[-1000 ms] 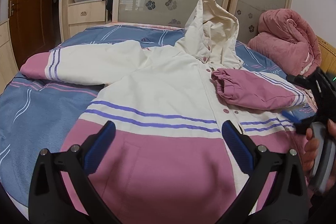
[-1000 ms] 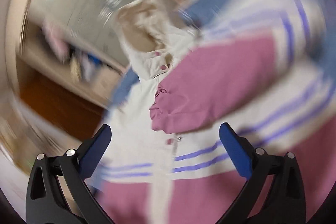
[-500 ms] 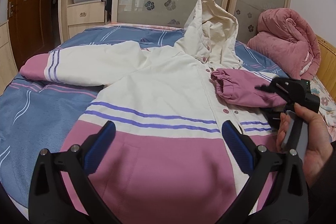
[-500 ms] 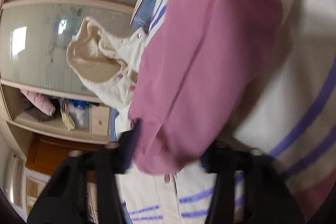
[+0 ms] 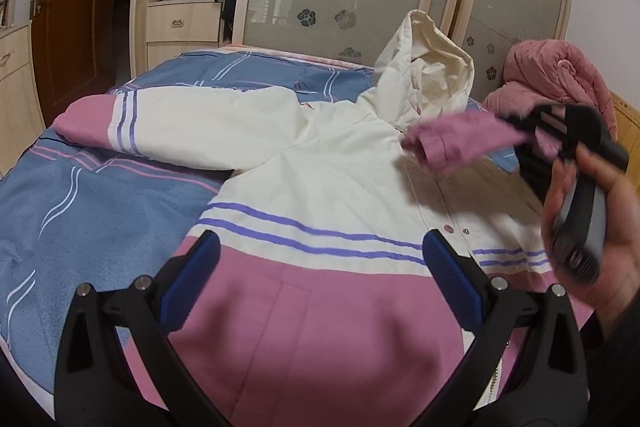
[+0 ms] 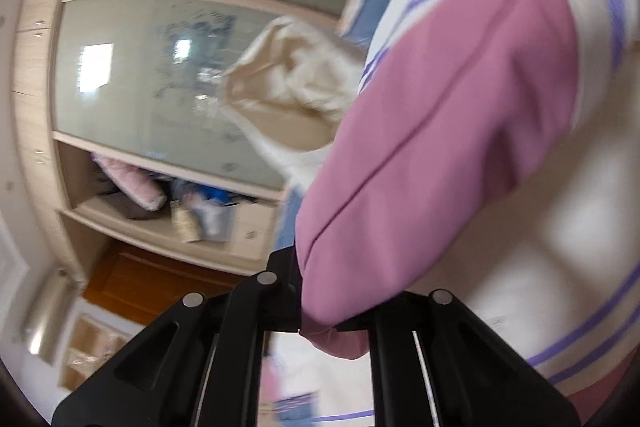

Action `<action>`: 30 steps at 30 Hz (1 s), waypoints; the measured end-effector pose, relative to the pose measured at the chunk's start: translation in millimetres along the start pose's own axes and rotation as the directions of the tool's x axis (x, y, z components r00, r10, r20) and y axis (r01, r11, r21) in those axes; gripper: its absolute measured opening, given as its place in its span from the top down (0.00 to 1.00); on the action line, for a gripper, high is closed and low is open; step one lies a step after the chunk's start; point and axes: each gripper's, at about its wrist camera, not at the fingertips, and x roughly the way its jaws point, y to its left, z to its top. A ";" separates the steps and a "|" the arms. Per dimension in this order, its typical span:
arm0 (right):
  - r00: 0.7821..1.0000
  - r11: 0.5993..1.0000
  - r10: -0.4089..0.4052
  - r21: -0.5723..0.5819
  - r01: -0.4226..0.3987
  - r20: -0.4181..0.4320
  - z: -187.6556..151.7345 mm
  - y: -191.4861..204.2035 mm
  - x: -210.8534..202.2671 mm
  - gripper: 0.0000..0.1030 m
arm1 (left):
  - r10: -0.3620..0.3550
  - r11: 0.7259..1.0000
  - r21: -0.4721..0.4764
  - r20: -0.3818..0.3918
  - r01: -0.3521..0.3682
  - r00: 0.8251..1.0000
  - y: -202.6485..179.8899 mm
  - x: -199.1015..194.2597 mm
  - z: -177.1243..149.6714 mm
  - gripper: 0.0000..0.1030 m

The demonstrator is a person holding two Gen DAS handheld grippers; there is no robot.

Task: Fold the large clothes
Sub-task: 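Carry the held sleeve across the jacket chest with the right tool and release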

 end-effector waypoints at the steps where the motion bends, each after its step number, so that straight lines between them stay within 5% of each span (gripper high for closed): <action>1: 0.999 0.999 0.037 0.020 -0.037 -0.017 -3.1 8.7 7.4 0.92 | -0.001 1.000 -0.006 0.002 0.001 1.000 2.2 -0.8 0.9 0.02; 7: 0.992 0.997 0.077 0.012 -0.076 -0.102 -31.3 38.3 53.6 0.92 | 0.000 0.999 -0.039 0.023 0.001 1.000 17.5 -7.2 6.8 0.02; 16: 0.967 0.992 -0.127 -0.001 0.130 -0.221 -84.6 -39.0 106.0 0.89 | 0.027 0.995 -0.093 0.036 -0.023 0.999 44.5 -14.2 10.1 0.02; 18: 0.948 0.977 -0.212 -0.034 0.210 -0.239 -95.5 -52.3 106.8 0.81 | 0.026 0.994 -0.103 0.033 -0.023 0.999 48.4 -15.2 10.1 0.02; 19: 0.939 0.970 -0.244 -0.047 0.239 -0.244 -98.3 -56.0 107.3 0.66 | 0.021 0.994 -0.108 0.030 -0.018 0.999 49.7 -15.3 10.0 0.02; 22: 0.926 0.962 -0.266 -0.138 0.237 -0.269 -105.7 -51.4 112.1 0.54 | 0.018 0.994 -0.104 0.025 -0.015 1.000 48.7 -14.0 10.0 0.02; 24: 0.918 0.951 -0.269 -0.234 0.204 -0.291 -109.4 -33.8 117.0 0.25 | 0.018 0.995 -0.096 0.025 -0.016 1.000 46.6 -12.8 9.8 0.02; 26: 0.915 0.940 -0.264 -0.295 0.172 -0.305 -114.3 -20.0 116.1 0.09 | 0.019 0.996 -0.091 0.022 -0.017 1.000 44.6 -11.0 9.6 0.02; 30: 0.895 0.912 -0.248 -0.401 0.087 -0.370 -126.5 5.1 86.1 0.08 | 0.019 0.996 -0.088 0.020 -0.017 1.000 41.5 -9.1 9.8 0.02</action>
